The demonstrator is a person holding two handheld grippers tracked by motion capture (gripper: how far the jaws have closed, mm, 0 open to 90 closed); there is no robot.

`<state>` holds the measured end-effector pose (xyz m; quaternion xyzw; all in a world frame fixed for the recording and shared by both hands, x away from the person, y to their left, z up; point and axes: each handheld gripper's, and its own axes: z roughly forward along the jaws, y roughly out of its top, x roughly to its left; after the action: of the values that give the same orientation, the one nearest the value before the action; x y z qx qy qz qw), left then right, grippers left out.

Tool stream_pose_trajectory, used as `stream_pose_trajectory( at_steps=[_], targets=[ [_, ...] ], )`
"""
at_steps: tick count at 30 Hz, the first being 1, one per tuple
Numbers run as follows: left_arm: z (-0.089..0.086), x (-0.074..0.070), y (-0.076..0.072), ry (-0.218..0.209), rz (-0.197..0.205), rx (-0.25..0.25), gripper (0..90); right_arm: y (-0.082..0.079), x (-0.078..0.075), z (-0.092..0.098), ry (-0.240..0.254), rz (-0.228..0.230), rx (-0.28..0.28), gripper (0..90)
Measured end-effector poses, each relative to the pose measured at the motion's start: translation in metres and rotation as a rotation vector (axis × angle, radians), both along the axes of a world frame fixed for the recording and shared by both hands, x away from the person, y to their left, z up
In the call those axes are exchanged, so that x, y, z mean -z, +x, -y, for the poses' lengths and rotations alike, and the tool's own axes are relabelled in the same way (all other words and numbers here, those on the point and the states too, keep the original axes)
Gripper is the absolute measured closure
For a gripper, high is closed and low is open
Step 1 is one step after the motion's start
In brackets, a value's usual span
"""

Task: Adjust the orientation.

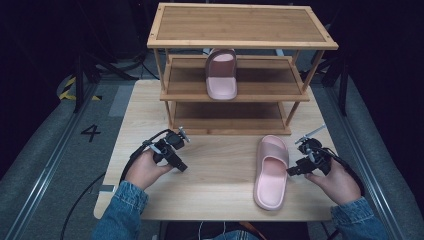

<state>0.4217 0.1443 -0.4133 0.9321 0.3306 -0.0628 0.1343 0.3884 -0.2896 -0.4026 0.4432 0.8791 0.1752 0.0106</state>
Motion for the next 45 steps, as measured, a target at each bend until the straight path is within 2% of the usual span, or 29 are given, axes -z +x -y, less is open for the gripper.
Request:
stream_pose_trajectory(
  at_steps=[6, 10, 13, 16, 21, 28, 32, 39, 45],
  targets=[
    [0.002, 0.002, -0.001, -0.004, -0.004, 0.002, 55.2, 0.001, 0.005, -0.008, -0.006, -0.004, 0.008, 40.4],
    [0.003, 0.003, -0.001, -0.007, -0.012, 0.004, 55.2, 0.003, 0.012, -0.013, -0.029, -0.012, 0.01, 43.2],
    [0.003, 0.004, -0.001, -0.007, -0.013, 0.003, 55.1, 0.004, 0.012, -0.012, -0.025, -0.012, 0.012, 44.2],
    [0.003, 0.004, -0.001, -0.012, -0.02, 0.007, 54.6, 0.005, 0.011, -0.009, -0.038, 0.008, 0.007, 46.7],
    [0.003, 0.004, -0.001, -0.012, -0.026, 0.009, 54.4, 0.011, 0.011, -0.001, -0.049, 0.028, 0.032, 48.0],
    [0.007, 0.008, -0.001, -0.002, -0.048, 0.024, 53.7, 0.019, 0.011, 0.01, -0.073, 0.074, 0.067, 49.8],
    [0.009, 0.008, -0.002, -0.01, -0.047, 0.026, 53.7, 0.025, 0.011, 0.015, -0.082, 0.104, 0.089, 50.2],
    [0.008, 0.008, -0.002, -0.013, -0.048, 0.026, 53.6, 0.03, 0.011, 0.018, -0.079, 0.112, 0.111, 50.4],
    [0.006, 0.006, -0.001, -0.027, -0.043, 0.023, 53.6, 0.015, -0.004, 0.019, -0.038, 0.118, 0.1, 49.6]
  ],
)
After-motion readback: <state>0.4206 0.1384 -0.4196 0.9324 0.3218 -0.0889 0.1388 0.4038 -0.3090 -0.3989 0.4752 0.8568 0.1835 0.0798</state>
